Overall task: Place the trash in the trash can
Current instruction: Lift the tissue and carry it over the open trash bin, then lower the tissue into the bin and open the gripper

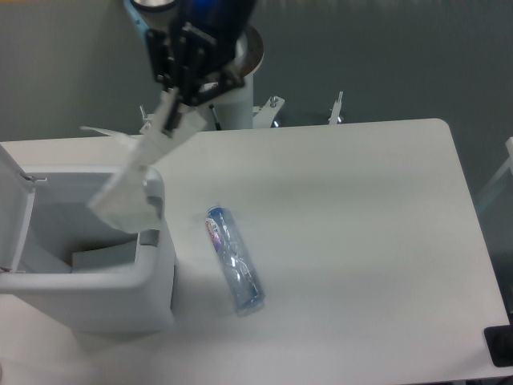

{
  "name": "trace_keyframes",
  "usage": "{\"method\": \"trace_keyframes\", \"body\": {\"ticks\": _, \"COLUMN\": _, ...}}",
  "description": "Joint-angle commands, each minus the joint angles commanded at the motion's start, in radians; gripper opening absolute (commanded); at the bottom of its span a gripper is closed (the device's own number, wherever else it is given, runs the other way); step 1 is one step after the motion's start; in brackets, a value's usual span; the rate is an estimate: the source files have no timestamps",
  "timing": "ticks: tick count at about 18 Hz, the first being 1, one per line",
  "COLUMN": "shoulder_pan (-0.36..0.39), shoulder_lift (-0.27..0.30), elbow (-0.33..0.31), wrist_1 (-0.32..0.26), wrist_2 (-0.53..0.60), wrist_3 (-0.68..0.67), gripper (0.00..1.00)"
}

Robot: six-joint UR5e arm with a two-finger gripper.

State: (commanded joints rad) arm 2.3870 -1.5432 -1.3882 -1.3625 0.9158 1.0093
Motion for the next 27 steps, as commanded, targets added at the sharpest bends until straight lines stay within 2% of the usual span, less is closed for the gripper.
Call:
{"method": "trace_keyframes", "body": {"ticks": 1, "shoulder_pan": -0.012, "shoulder_lift": -0.006, "elbow": -0.002, "wrist_1": 0.055, "wrist_2": 0.003, "wrist_3": -0.002, "gripper": 0.00}}
{"method": "trace_keyframes", "body": {"ticks": 2, "shoulder_pan": -0.022, "shoulder_lift": -0.011, "elbow": -0.006, "wrist_1": 0.084, "wrist_2": 0.006, "wrist_3": 0.000, "gripper": 0.00}}
{"method": "trace_keyframes", "body": {"ticks": 8, "shoulder_pan": -0.074, "shoulder_lift": -0.070, "elbow": -0.057, "wrist_1": 0.252, "wrist_2": 0.041, "wrist_3": 0.000, "gripper": 0.00}}
{"method": "trace_keyframes", "body": {"ticks": 10, "shoulder_pan": -0.098, "shoulder_lift": -0.080, "elbow": -0.089, "wrist_1": 0.287, "wrist_2": 0.087, "wrist_3": 0.000, "gripper": 0.00}}
{"method": "trace_keyframes", "body": {"ticks": 13, "shoulder_pan": -0.120, "shoulder_lift": -0.086, "elbow": -0.121, "wrist_1": 0.301, "wrist_2": 0.135, "wrist_3": 0.015, "gripper": 0.00}}
{"method": "trace_keyframes", "body": {"ticks": 17, "shoulder_pan": -0.132, "shoulder_lift": -0.094, "elbow": -0.134, "wrist_1": 0.301, "wrist_2": 0.152, "wrist_3": 0.026, "gripper": 0.00}}
{"method": "trace_keyframes", "body": {"ticks": 20, "shoulder_pan": -0.158, "shoulder_lift": -0.123, "elbow": -0.135, "wrist_1": 0.296, "wrist_2": 0.161, "wrist_3": 0.025, "gripper": 0.00}}
{"method": "trace_keyframes", "body": {"ticks": 24, "shoulder_pan": -0.212, "shoulder_lift": -0.167, "elbow": -0.138, "wrist_1": 0.295, "wrist_2": 0.230, "wrist_3": 0.012, "gripper": 0.00}}
{"method": "trace_keyframes", "body": {"ticks": 27, "shoulder_pan": -0.226, "shoulder_lift": -0.181, "elbow": -0.140, "wrist_1": 0.296, "wrist_2": 0.229, "wrist_3": -0.008, "gripper": 0.00}}
